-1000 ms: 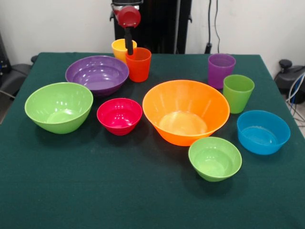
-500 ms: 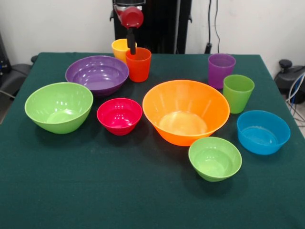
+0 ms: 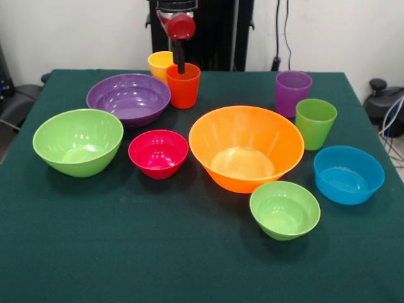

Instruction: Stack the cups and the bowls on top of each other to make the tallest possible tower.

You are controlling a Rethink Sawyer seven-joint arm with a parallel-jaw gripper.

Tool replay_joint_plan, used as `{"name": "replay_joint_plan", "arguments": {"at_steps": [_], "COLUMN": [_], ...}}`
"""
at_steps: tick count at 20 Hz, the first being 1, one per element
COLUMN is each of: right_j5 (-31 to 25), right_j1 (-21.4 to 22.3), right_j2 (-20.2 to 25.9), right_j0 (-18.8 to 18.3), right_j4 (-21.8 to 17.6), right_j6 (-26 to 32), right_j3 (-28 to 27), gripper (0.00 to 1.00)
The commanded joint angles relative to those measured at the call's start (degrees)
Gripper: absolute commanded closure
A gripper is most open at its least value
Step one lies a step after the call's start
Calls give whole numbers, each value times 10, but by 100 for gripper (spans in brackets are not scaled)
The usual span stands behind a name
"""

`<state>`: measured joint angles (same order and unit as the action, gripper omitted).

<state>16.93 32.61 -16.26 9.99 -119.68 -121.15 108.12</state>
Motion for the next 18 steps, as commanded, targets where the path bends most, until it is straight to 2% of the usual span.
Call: {"name": "replay_joint_plan", "arguments": {"at_steps": [1,5,8,18], "right_j5": [-64,-74,-74,-91], "right_j1": [-55,-66,-71,-84], "right_j2": [58,56,50,47], "right_j0": [11,6,20,25], "right_j4": [-29,-37,-37,-36], "right_j6": [81,88,77,78], "right_j3": [13,10,6,1], "gripper": [0,0,0,0]}}
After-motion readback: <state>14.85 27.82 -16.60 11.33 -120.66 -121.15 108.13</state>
